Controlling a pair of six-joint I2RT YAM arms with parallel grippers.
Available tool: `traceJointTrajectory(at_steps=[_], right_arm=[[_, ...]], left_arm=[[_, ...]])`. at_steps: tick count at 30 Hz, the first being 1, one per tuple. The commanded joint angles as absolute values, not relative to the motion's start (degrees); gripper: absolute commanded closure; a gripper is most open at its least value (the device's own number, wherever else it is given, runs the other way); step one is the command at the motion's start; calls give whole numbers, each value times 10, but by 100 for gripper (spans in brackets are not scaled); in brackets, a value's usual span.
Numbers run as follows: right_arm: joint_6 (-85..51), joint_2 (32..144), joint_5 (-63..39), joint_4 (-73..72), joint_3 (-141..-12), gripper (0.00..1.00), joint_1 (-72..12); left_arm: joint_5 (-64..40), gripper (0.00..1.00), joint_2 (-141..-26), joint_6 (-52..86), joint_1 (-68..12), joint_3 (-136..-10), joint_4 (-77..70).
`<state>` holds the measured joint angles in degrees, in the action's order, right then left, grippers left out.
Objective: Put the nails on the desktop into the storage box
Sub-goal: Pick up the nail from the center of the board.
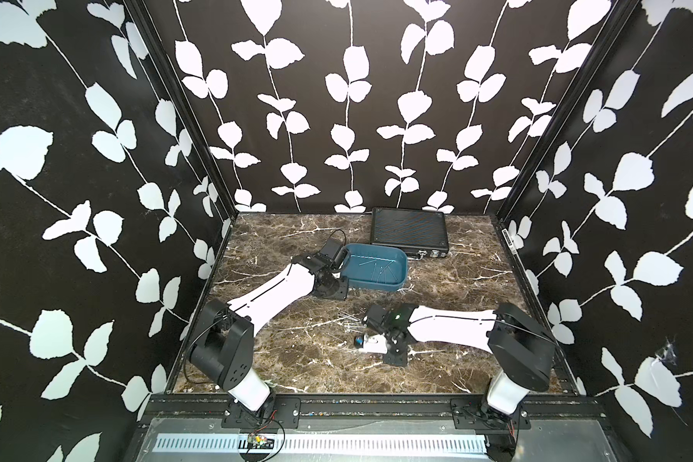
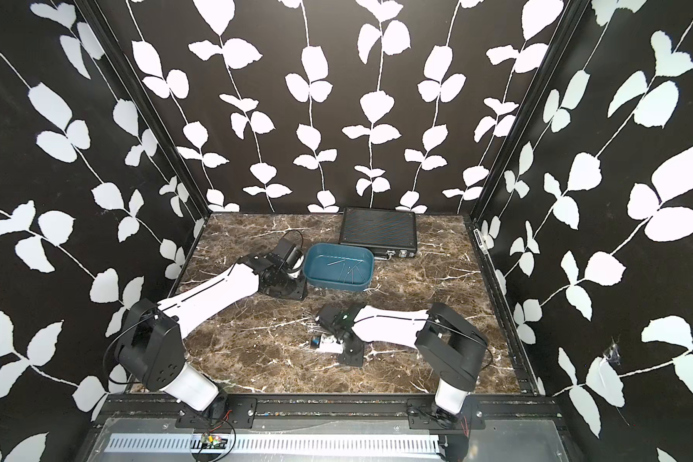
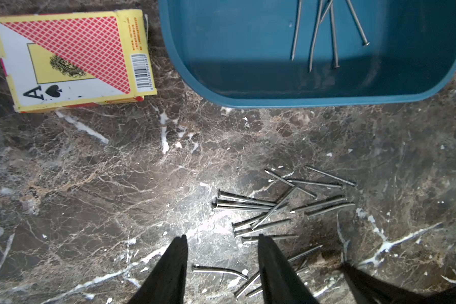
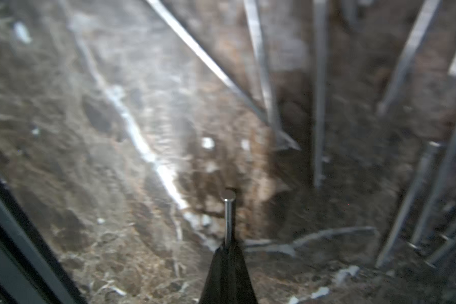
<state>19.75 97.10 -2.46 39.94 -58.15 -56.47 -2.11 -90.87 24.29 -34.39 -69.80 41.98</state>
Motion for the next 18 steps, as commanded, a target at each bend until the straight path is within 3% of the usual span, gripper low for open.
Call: traceJointTrajectory(at_steps=[1,8,18], right_arm=[[157,905,-52,374,-575,100,-511],[13,845,-135,364,-627,100,-395],[-292,968,-177,288,-765,100,-321]], left_arm=[[-23,54,-913,251,-338,-719,415],[-46,54,-918,284,-317,-728,377],[-48,54,-910,282,-316,-746,387]])
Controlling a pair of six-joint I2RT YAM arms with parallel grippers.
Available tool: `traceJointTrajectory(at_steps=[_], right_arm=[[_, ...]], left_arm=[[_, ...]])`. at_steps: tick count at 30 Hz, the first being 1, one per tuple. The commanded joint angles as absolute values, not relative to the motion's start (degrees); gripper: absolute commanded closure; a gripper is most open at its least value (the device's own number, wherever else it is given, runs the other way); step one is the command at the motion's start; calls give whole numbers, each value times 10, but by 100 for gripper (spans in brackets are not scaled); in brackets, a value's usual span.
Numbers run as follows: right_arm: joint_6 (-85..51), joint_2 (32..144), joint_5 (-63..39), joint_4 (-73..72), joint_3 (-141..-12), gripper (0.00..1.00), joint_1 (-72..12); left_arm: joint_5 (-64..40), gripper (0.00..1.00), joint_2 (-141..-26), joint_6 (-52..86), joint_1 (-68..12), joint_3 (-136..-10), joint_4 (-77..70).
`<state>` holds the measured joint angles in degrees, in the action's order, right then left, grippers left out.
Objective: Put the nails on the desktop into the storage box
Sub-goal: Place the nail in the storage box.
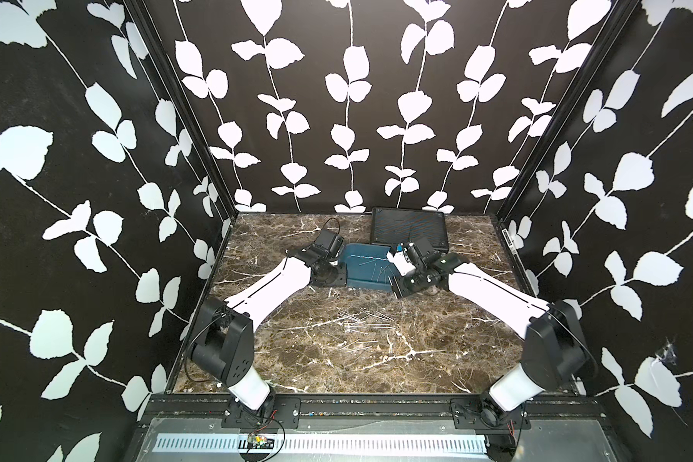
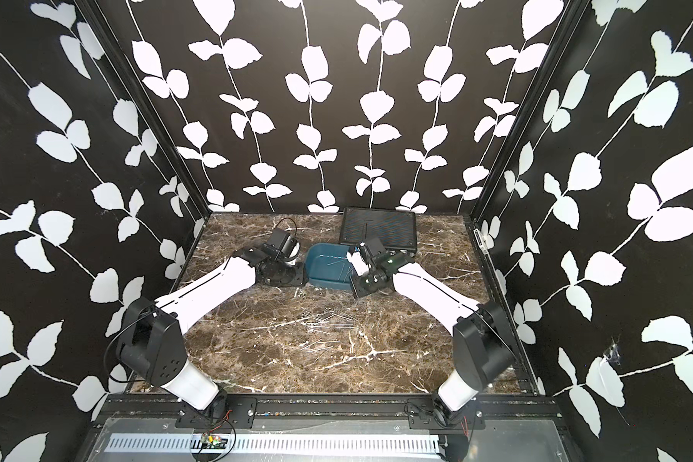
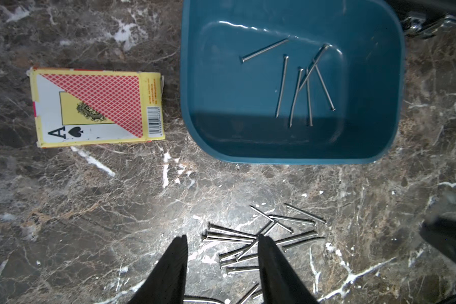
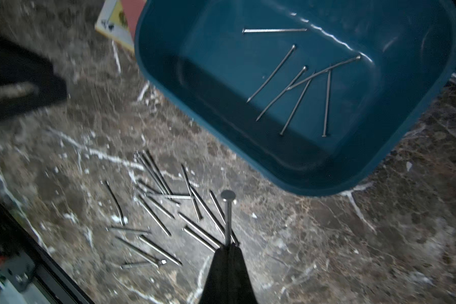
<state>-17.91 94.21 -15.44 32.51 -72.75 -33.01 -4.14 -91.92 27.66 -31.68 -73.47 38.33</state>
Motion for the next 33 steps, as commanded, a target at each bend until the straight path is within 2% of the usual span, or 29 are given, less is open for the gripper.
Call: traceJointTrajectory(at_steps=[1,10,18,33], right_arm=[[-312,982,-173,286,-779,100,-313],[-418,1083,-158,231,-845,100,-272],[-371,1168,-136,292,-931,100,-271],[-289,1240,-85,359,-979,100,-271]], left_arm=[[-48,54,-908,282,-316,-744,388],[-42,54,-893,270,-315,-737,401],[-40,54,-899,244,-311,-746,423],[-48,54,-917,237,-305,-752,425]])
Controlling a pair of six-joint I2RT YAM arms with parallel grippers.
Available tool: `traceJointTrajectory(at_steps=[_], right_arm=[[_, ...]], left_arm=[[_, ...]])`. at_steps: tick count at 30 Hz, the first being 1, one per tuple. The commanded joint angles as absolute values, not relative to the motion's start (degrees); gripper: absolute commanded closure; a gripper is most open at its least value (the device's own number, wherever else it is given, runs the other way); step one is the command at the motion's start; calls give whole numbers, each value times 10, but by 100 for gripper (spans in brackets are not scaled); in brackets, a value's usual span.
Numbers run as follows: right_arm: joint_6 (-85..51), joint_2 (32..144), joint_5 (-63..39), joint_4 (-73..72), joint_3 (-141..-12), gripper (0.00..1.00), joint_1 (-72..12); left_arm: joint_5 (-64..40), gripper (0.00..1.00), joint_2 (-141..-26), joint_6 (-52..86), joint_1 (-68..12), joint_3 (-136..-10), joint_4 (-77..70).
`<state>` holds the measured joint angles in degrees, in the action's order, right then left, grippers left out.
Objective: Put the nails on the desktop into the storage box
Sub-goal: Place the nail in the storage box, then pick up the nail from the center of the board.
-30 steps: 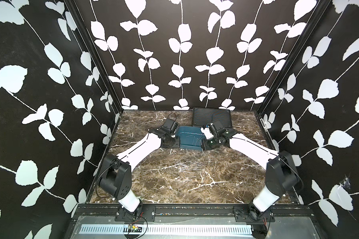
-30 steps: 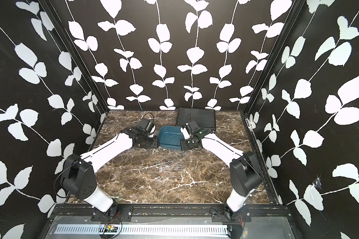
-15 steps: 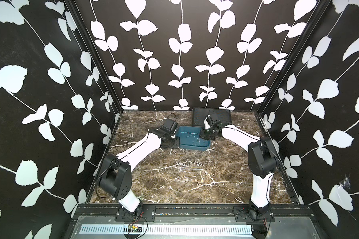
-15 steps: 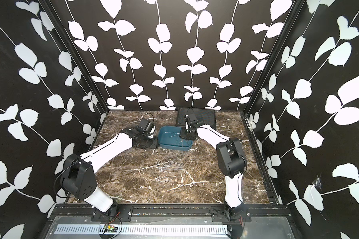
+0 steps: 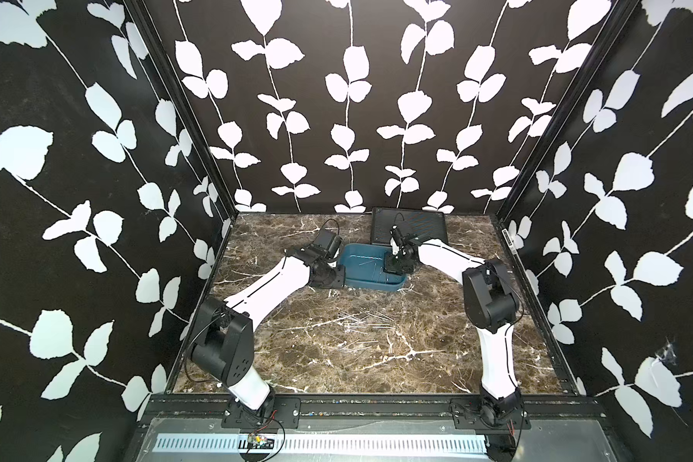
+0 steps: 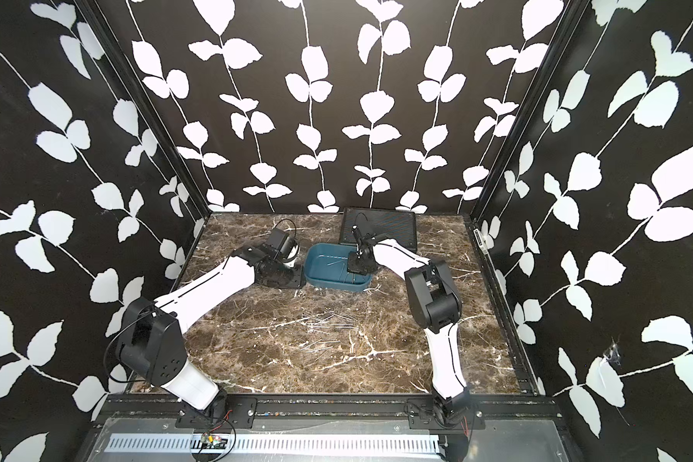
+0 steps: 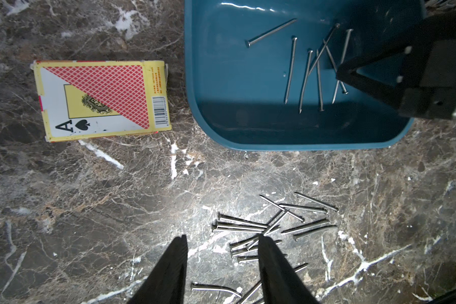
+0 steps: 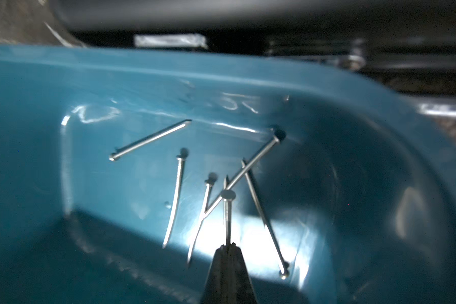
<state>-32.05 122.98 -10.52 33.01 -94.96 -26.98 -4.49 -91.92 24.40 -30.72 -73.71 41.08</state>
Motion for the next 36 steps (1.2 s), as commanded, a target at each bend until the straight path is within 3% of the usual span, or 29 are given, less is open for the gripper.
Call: traceJointTrajectory(at_steps=[1,5,9,11,18,28,36], right_arm=[[-286,1240,-83,360,-979,100,-271],[-272,1236,-74,366,-977,94,-271],[-256,1222,-69,368,-978,72,-271],[-245,1211,-71,367,-978,66,-271],[-201,1122,-109,305,-921,63,-272],[-147,977,-157,284,-781,61,-271],[-140,922,-162,276,-694,60,-271]], left_arm=[[-49,54,-918,237,-305,-751,424],[-54,54,-921,236,-304,-748,423],[-57,54,-916,233,-305,-735,425],[-62,54,-911,230,-304,-730,430],[-65,54,-862,213,-329,-671,432],[-34,58,-850,232,-486,-626,438],[-36,64,-855,291,-584,-597,432]])
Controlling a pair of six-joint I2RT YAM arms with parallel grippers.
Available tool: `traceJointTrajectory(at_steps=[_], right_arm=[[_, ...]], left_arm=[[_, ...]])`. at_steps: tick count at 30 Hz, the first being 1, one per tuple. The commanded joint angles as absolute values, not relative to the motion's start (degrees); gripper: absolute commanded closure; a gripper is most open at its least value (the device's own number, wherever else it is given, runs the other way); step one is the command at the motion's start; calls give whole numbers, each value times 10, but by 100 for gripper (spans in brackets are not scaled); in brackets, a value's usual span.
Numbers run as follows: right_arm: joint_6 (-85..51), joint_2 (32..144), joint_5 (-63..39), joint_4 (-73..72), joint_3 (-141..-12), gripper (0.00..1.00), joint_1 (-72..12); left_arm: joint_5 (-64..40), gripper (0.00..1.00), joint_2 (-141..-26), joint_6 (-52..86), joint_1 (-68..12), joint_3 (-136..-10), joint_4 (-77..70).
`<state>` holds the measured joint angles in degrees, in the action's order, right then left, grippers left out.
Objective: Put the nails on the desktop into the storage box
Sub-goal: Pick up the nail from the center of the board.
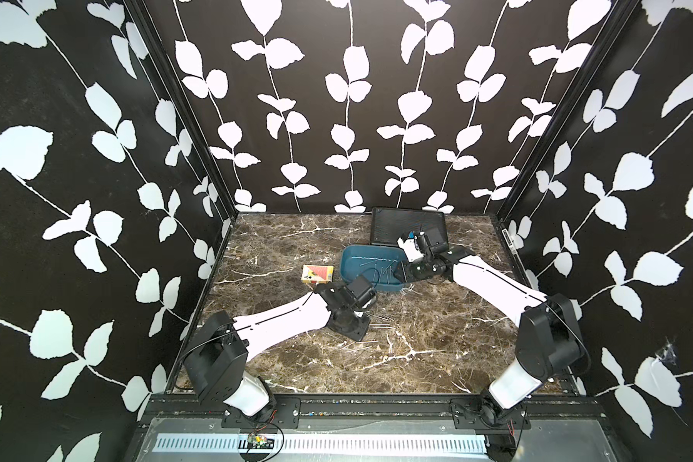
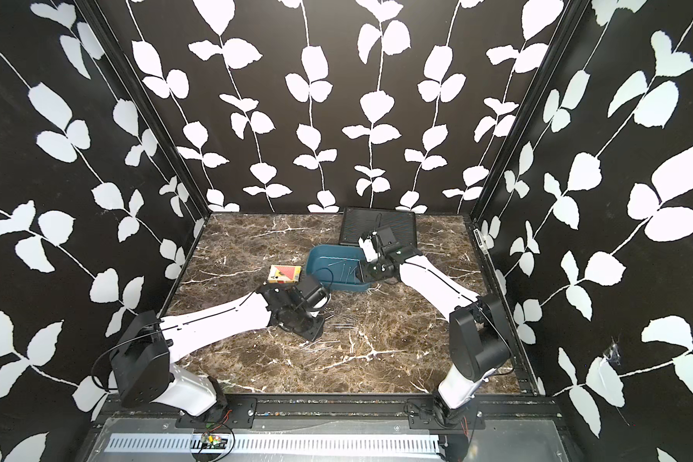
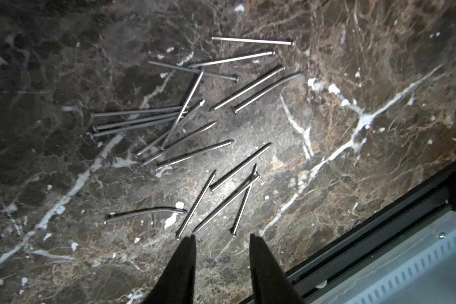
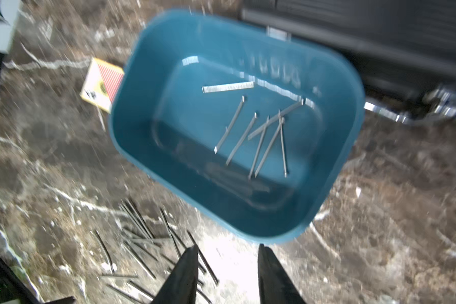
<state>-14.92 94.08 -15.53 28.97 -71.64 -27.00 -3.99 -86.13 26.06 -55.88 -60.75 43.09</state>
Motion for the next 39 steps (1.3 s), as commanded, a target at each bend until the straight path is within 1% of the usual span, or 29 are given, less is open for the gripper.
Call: traceJointTrajectory(at_steps=[1,4,7,14,23,39], right_arm=[[-142,907,-165,274,-687,60,-270],[-152,892,-173,266,-670,58,-271],[-162,880,-178,257,-653,55,-270],[-169,857,-178,254,-628,54,-270],[-179,856,-189,250,-626,53,-270],[-183,861,-187,250,-623,53,-271]], left_arm=[[-37,64,-858,299,-595,-593,428],[-31,64,-866,321,-625,-587,421],[-24,64,-877,336,-652,-585,413],[-14,63,-911,358,-689,-566,380],[53,63,-919,375,-691,-574,398],[54,62,-972,345,-688,-585,404]])
